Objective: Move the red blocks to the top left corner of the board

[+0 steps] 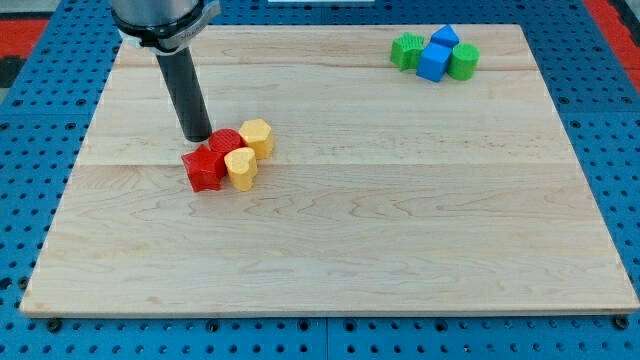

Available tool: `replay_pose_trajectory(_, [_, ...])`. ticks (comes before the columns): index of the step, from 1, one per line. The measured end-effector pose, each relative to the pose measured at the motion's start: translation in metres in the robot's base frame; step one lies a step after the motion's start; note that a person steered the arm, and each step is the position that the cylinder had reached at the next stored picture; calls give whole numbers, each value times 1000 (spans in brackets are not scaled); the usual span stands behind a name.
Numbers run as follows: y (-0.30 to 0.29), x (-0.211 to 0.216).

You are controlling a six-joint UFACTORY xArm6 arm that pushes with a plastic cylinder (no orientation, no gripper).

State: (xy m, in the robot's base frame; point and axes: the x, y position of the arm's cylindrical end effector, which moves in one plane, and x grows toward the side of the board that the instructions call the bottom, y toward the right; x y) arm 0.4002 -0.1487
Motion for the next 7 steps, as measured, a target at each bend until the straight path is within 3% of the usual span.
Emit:
replay_pose_trajectory(5, [-3,0])
replay_pose_trajectory(7, [61,-33])
